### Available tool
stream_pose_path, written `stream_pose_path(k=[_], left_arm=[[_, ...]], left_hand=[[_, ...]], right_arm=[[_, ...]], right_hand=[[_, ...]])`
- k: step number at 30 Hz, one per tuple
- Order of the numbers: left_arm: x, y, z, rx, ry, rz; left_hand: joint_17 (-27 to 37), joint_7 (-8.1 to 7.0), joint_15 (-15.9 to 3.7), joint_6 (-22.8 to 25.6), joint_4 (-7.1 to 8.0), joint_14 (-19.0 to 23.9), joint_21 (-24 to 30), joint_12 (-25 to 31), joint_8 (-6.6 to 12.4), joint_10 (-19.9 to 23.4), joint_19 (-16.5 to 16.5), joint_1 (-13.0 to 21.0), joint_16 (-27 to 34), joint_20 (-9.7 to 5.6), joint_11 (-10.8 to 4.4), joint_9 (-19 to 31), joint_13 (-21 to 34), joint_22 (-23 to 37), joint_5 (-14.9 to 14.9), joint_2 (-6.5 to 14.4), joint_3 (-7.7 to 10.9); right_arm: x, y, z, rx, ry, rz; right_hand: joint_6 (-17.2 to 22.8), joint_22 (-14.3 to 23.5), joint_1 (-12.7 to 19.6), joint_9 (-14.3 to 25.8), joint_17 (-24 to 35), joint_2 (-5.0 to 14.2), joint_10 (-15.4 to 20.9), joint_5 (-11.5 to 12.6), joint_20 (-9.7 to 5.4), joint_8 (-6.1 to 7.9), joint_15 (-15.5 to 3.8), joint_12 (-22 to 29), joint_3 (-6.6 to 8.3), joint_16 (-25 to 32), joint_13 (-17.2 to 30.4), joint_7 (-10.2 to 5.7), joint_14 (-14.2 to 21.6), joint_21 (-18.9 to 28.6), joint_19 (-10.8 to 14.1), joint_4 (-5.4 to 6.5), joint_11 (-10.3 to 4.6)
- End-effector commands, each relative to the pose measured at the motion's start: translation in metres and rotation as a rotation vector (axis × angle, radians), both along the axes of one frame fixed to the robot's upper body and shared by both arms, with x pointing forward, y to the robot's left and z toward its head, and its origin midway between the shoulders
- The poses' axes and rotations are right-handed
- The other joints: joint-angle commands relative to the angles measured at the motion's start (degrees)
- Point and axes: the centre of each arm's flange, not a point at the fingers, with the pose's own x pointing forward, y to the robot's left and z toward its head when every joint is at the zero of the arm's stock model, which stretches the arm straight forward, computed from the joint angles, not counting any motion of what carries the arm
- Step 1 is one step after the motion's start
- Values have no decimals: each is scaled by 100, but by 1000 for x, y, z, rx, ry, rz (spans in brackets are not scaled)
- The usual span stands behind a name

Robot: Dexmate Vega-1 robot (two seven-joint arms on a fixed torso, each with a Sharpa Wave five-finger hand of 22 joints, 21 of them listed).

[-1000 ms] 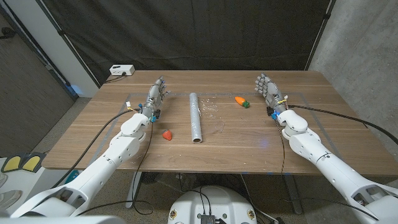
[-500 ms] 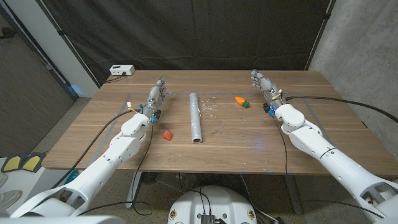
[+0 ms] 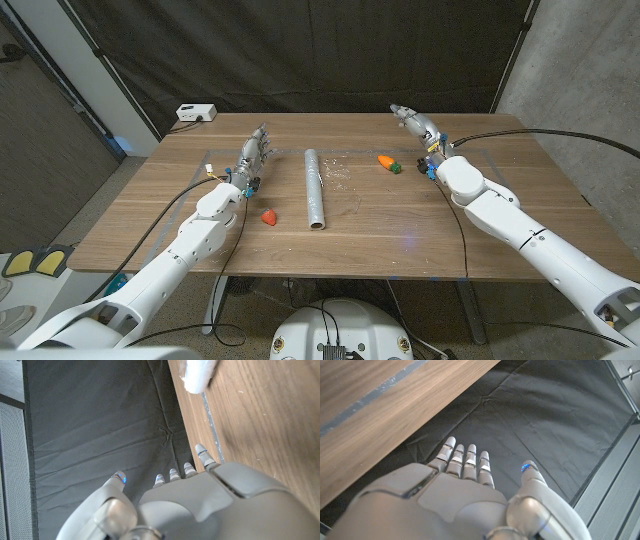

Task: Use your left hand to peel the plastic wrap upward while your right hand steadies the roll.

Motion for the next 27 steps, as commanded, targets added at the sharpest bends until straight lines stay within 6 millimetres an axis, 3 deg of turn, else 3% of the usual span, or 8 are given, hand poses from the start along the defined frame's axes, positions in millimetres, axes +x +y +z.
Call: stream_pose_path(k=[1,13,21,27], left_arm=[[2,1,-1,-2,4,-4],[5,2,0,3,11,-12],[6,3,-1,3,13,-13],[7,3,-1,5,16,-18]], left_hand=[[29,-18,39,-120,-10,-31,-8,53,54,-212,-551,41,49,63,55,10,19,20,30,-5,-14],[35,6,96,-61,-17,123,-17,90,55,-65,-483,50,79,112,135,13,25,20,37,-3,-26],[38,3,119,-39,-19,203,-20,103,55,-5,-448,54,96,136,128,15,28,19,39,0,-30],[39,6,124,-28,-23,238,-23,104,53,14,-429,60,100,153,131,15,30,19,41,2,-31]], right_arm=[[-26,28,19,-185,-101,-148],[-41,58,27,-342,-160,-241],[-56,79,31,-439,-207,-288],[-67,95,34,-532,-220,-332]], right_hand=[[94,16,80,16,12,-2,76,30,4,30,-20,35,31,59,14,-26,80,-19,60,-56,-15],[184,16,159,17,8,9,150,41,44,41,-85,49,67,67,12,-77,178,-40,106,-116,-58],[228,26,200,21,25,26,389,50,115,16,-234,112,112,167,13,-107,609,-39,281,-145,-121],[372,31,217,22,27,20,445,55,131,54,-281,118,135,166,14,-150,709,-46,331,-159,-133]])
